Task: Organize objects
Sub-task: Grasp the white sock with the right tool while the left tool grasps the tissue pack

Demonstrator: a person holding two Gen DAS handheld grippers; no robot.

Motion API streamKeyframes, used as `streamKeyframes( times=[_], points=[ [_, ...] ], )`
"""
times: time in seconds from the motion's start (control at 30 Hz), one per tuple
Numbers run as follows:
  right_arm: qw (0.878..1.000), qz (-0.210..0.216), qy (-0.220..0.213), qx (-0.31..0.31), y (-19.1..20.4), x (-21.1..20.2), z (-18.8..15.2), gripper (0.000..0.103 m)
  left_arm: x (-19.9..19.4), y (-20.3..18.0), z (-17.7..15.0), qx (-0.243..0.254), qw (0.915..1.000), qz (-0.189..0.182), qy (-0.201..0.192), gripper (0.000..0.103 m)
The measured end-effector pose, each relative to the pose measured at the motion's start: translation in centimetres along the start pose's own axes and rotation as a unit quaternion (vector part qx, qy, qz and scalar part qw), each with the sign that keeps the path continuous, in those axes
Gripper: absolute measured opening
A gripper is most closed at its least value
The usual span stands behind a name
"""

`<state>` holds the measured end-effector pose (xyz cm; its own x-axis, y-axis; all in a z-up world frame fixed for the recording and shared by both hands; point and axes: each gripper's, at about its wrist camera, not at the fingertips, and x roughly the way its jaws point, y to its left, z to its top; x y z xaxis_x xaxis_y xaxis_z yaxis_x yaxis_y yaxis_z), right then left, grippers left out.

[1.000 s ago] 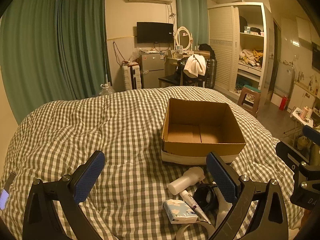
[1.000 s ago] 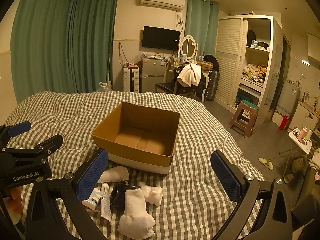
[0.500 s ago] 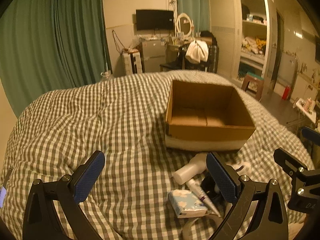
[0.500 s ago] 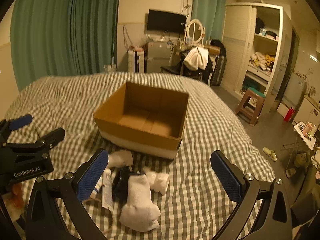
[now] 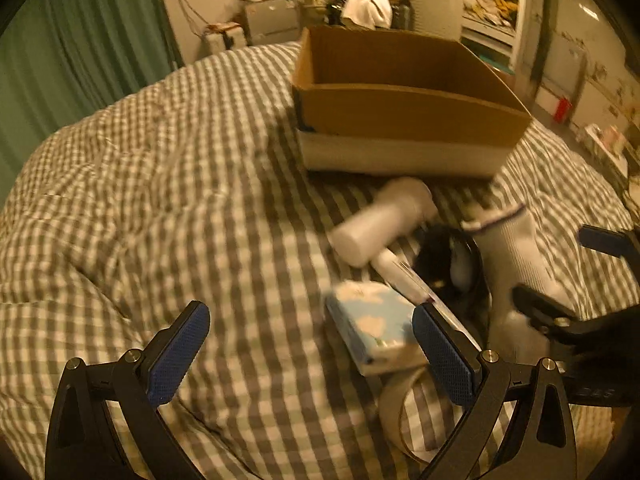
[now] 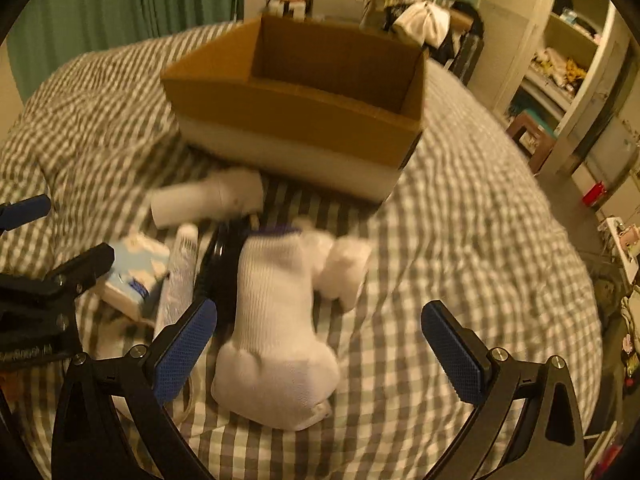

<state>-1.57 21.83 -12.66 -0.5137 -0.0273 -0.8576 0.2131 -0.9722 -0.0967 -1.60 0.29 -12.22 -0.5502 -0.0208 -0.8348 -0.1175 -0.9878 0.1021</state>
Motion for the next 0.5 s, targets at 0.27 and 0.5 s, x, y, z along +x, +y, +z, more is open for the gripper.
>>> streamKeyframes(
  times=[0.27, 0.5],
  points=[
    [0.997, 0.058, 0.043, 0.037, -1.7, 3.9, -1.2, 0.084, 1.3, -1.1, -0.2, 0.018, 0.9996, -0.016, 0.012, 0.103],
    [0.997, 0.056, -0.017, 0.057, -3.1, 1.9, -0.8, 0.033, 2.6, -1.2, 0.0, -0.001, 0.9975, -0.062, 0.035, 0.103]
  ],
)
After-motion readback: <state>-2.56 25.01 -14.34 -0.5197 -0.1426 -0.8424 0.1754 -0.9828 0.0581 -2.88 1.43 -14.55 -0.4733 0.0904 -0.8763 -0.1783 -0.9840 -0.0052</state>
